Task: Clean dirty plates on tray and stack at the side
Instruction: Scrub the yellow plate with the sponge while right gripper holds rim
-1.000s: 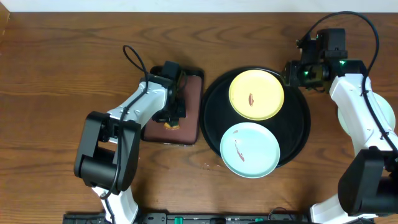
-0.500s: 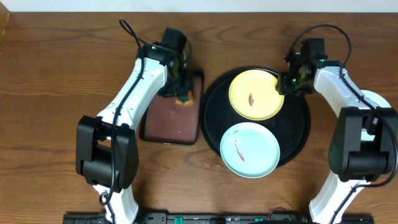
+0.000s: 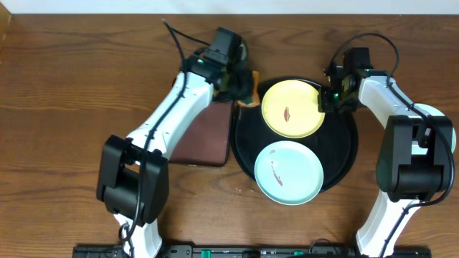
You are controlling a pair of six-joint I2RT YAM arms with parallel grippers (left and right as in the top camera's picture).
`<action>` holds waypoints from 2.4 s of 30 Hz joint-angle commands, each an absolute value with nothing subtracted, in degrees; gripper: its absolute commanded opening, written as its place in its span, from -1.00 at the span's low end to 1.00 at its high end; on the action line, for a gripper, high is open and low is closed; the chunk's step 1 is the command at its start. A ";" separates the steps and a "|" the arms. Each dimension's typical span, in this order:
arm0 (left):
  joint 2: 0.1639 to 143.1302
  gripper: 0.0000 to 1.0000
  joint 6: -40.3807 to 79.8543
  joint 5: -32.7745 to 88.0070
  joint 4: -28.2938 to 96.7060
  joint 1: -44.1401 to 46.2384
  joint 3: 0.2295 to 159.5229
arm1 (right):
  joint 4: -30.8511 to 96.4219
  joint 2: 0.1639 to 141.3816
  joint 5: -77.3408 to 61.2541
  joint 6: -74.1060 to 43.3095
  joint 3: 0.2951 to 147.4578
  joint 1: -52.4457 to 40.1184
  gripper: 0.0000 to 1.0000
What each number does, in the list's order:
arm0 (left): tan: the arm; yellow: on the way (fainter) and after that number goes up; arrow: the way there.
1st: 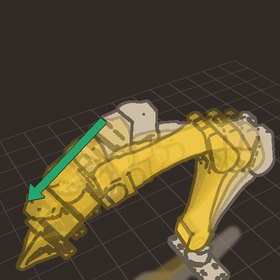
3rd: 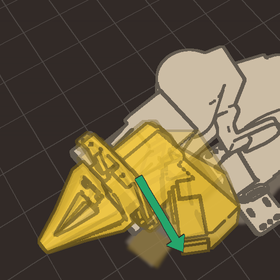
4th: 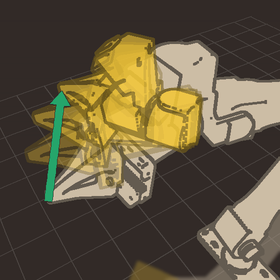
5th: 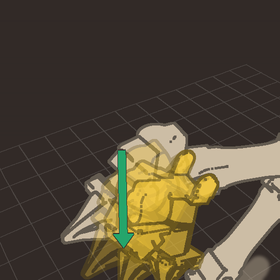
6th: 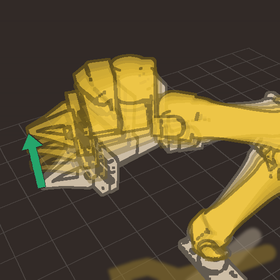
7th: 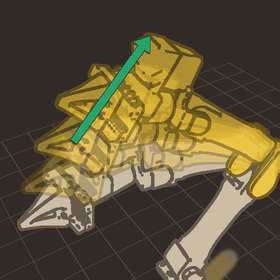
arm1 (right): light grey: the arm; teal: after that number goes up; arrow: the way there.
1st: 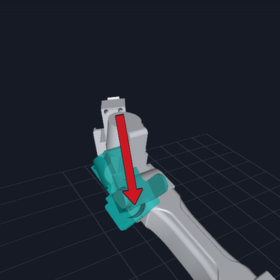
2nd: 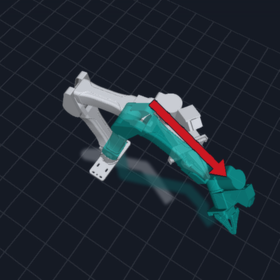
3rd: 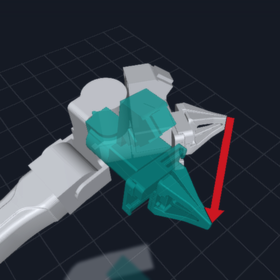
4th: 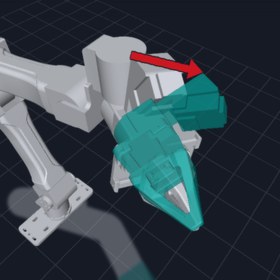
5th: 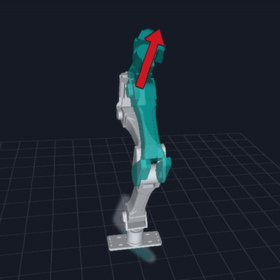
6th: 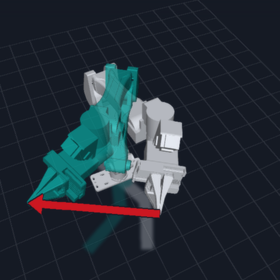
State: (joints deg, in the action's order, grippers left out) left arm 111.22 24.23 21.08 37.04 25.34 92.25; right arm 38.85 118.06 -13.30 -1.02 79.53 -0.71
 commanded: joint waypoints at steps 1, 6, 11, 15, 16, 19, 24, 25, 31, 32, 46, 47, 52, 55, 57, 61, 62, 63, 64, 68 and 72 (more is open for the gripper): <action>111.42 -0.85 28.73 21.85 33.78 27.44 93.25 | 41.93 118.32 -13.63 -1.89 78.98 -2.61 -0.97; 114.34 -0.85 33.04 21.89 29.15 30.44 93.25 | 44.47 117.95 -12.45 -4.23 78.98 -3.90 -0.97; 119.11 -0.85 36.73 21.93 25.50 34.30 93.25 | 44.56 117.95 -12.27 -4.21 78.98 -5.17 -0.98; 123.26 -0.85 39.46 22.35 24.56 36.47 93.25 | 44.75 117.95 -12.29 -4.21 78.98 -5.63 -0.98; 124.16 -0.85 39.79 22.98 24.10 36.77 93.25 | 44.82 117.95 -12.27 -4.21 78.98 -5.78 -0.97; 127.22 -0.85 41.71 26.22 21.39 37.10 93.25 | 44.86 117.95 -12.27 -4.19 78.98 -6.26 -0.98; 131.72 -0.85 43.59 30.48 17.28 36.95 93.25 | 44.82 117.95 -12.27 -4.21 78.98 -7.25 -0.97; 132.42 -0.85 43.29 30.48 17.67 36.88 93.25 | 44.82 117.95 -12.27 -4.21 78.98 -7.33 -0.98; 133.08 -0.86 36.58 21.28 26.00 34.37 93.62 | 44.82 117.95 -12.27 -4.21 78.98 -7.62 -0.98; 133.01 -0.85 35.44 18.55 28.18 33.78 94.04 | 44.82 117.95 -12.27 -4.21 78.98 -7.77 -0.98; 132.97 -0.85 28.64 -6.07 48.38 33.52 105.58 | 44.60 117.95 -12.27 -4.21 78.98 -8.08 -0.98; 132.99 -0.85 29.26 -5.39 48.10 33.80 105.54 | 44.60 117.95 -12.27 -4.21 78.98 -8.05 -0.98; 133.10 -0.85 33.41 4.49 42.48 35.31 103.90 | 44.60 117.95 -12.27 -4.21 78.98 -7.94 -0.98; 133.29 -0.85 36.82 10.63 38.61 36.47 102.72 | 44.62 117.95 -12.25 -4.21 78.98 -7.97 -0.98; 133.71 -0.85 38.09 13.43 37.28 37.23 102.59 | 44.62 117.95 -12.25 -4.21 78.98 -7.97 -0.97; 134.23 -0.85 38.89 15.90 36.77 38.59 102.59 | 44.73 117.95 -12.27 -4.21 78.98 -7.97 -0.98; 134.23 -0.85 38.89 15.92 37.08 38.72 102.59 | 44.77 117.95 -12.25 -4.21 78.98 -7.97 -0.98; 134.23 -0.85 38.89 16.29 37.43 38.72 102.59 | 44.80 117.95 -12.27 -4.21 78.98 -7.97 -0.98; 134.23 -0.85 38.87 17.41 37.69 38.63 102.59 | 44.80 117.95 -12.27 -4.21 78.98 -7.97 -0.97; 134.23 -0.85 37.93 18.33 42.24 37.63 102.61 | 44.82 117.95 -12.27 -4.21 78.98 -7.97 -0.98; 134.23 -0.85 36.58 9.28 48.56 36.27 102.61 | 44.80 117.95 -12.27 -4.21 78.98 -7.97 -0.98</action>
State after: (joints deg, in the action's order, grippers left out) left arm 132.14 37.50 16.12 45.21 37.58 103.72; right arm 44.12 117.47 -12.86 -4.12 79.79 -7.33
